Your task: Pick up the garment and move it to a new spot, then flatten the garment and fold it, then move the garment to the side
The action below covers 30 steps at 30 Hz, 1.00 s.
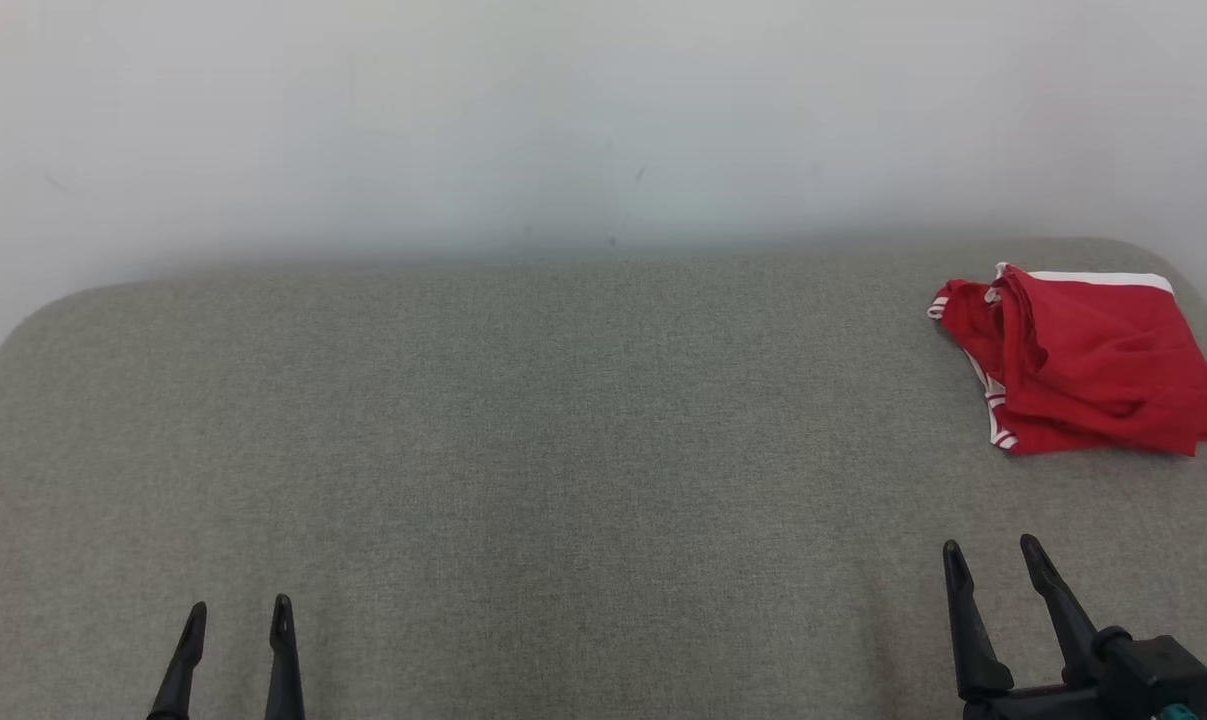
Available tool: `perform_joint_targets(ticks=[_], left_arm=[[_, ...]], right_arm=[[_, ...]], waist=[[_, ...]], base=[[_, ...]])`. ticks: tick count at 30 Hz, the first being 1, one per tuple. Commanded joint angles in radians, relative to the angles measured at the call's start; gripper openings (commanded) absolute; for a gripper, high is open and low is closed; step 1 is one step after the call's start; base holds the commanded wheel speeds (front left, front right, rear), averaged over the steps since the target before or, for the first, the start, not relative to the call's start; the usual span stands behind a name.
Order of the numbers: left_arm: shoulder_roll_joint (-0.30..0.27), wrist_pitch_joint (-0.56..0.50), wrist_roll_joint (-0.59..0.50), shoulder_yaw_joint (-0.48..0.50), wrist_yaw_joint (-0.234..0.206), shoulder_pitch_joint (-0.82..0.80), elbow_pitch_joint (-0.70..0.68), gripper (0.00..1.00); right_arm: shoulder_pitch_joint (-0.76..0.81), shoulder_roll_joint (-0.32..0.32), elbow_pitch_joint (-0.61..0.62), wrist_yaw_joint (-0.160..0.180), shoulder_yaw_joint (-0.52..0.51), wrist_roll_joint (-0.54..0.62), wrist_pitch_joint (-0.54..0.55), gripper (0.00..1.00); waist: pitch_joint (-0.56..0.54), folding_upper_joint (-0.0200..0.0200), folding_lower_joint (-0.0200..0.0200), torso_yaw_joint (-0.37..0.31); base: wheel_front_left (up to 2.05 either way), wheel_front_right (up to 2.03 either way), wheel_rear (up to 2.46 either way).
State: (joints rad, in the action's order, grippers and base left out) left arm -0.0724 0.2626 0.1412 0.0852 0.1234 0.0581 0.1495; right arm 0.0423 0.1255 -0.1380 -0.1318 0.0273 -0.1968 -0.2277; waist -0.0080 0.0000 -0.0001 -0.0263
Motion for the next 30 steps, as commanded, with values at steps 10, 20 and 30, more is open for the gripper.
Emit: perform_joint_targets(ticks=[10,20,30], left_arm=[[0.003,0.0,0.0,0.001,-0.009,-0.001,0.008,0.0],[0.009,-0.047,0.131,0.011,-0.008,-0.017,0.056,0.0],[0.01,-0.088,0.318,0.008,-0.005,-0.035,0.055,0.0]], right_arm=[[0.001,-0.001,-0.004,0.0,0.005,-0.004,0.005,0.0],[-0.001,-0.009,-0.042,0.0,-0.003,-0.134,0.037,0.0],[-0.023,-0.016,-0.051,0.0,-0.02,-0.314,0.077,0.0]], waist=[[-0.006,0.0,0.0001,0.002],[-0.005,0.0,0.0001,0.004],[-0.003,0.0,0.0001,0.006]], base=[[0.0,0.0,0.0],[0.0,0.0,0.0],[0.0,0.0,0.0]])
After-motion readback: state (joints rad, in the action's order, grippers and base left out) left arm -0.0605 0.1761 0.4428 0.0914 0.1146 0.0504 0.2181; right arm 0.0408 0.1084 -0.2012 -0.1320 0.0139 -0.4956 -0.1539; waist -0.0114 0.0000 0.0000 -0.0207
